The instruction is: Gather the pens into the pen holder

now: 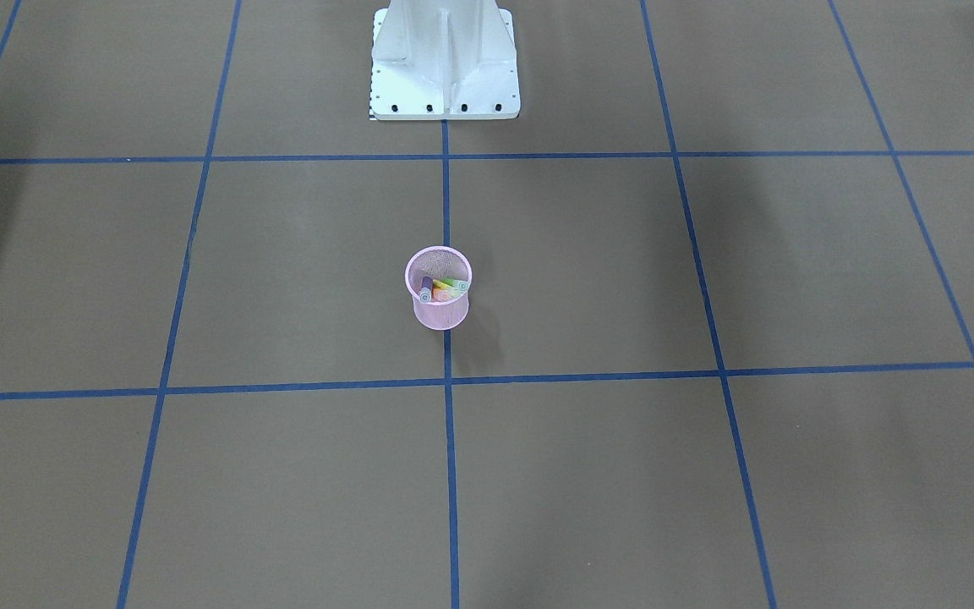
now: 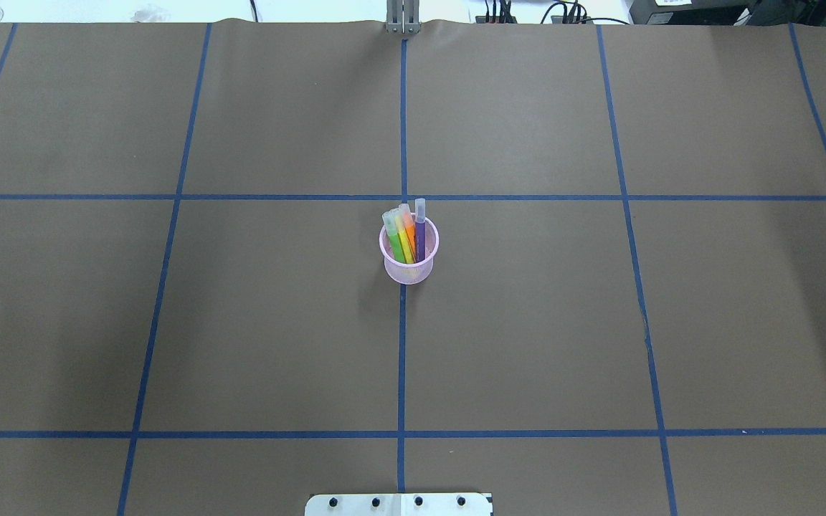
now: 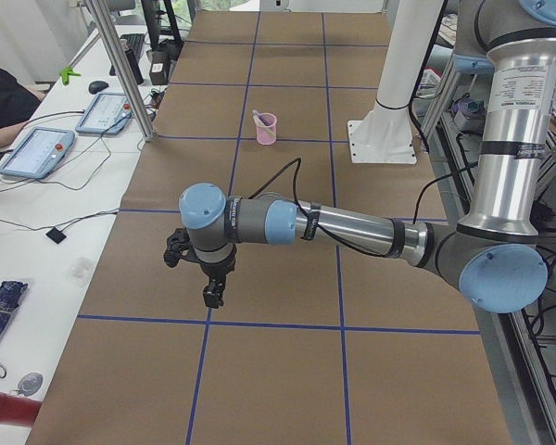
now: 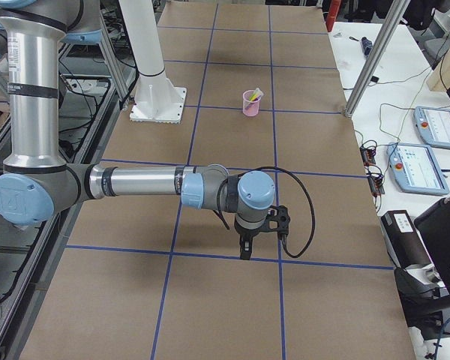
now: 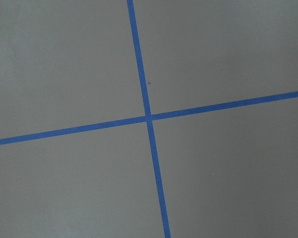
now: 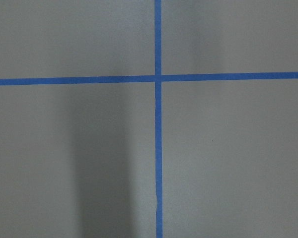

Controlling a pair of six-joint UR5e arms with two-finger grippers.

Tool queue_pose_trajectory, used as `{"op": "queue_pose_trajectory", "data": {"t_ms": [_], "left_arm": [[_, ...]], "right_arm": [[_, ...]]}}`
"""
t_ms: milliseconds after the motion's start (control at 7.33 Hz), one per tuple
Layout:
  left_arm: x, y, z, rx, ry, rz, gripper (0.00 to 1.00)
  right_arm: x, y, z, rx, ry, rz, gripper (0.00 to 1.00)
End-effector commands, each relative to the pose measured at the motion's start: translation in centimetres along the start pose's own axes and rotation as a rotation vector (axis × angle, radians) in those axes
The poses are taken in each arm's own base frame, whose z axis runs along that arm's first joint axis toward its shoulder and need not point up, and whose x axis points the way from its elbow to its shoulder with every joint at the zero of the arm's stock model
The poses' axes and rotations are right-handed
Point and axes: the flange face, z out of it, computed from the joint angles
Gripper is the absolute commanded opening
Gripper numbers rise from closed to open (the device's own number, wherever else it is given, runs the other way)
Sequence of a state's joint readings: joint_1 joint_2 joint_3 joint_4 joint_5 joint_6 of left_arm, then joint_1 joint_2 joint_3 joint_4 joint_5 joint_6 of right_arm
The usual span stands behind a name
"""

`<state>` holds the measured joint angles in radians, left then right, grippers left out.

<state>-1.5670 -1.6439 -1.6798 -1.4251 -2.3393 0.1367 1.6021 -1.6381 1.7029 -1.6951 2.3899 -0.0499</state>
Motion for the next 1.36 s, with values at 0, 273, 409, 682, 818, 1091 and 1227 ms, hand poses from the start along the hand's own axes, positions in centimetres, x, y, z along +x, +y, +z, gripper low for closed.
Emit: {"op": "queue_pose_trajectory", "data": {"t_ms": [0, 273, 409, 682, 818, 1091, 1227], "left_arm": [[0.0, 0.0, 0.1, -0.002, -0.001, 0.003, 1.00], [0.0, -0.1, 0.0, 0.001, -0.002, 0.001, 1.00], [0.0, -0.1, 0.0, 0.000, -0.001, 0.001, 1.00], [-0.2, -0.1, 0.2, -0.004, -0.001, -0.004, 1.00], [-1.0, 0.1, 1.0, -0.019, 0.001, -0.013, 1.00], [-3.0, 0.6, 3.0, -0.032, 0.003, -0.026, 1.00], [-3.1, 0.7, 3.2, -0.034, 0.003, -0.031, 1.00]], "right_arm": [[0.0, 0.1, 0.0, 0.003, -0.025, -0.012, 1.00], [-0.3, -0.3, -0.3, 0.009, -0.024, -0.019, 1.00], [-0.4, -0.3, -0.4, 0.010, -0.024, -0.018, 1.00], [-0.4, -0.3, -0.4, 0.010, -0.024, -0.018, 1.00], [-0.4, -0.4, -0.4, 0.011, -0.024, -0.020, 1.00], [-0.5, -0.5, -0.5, 0.012, -0.024, -0.021, 1.00], [-0.5, -0.5, -0.5, 0.013, -0.024, -0.022, 1.00]]}}
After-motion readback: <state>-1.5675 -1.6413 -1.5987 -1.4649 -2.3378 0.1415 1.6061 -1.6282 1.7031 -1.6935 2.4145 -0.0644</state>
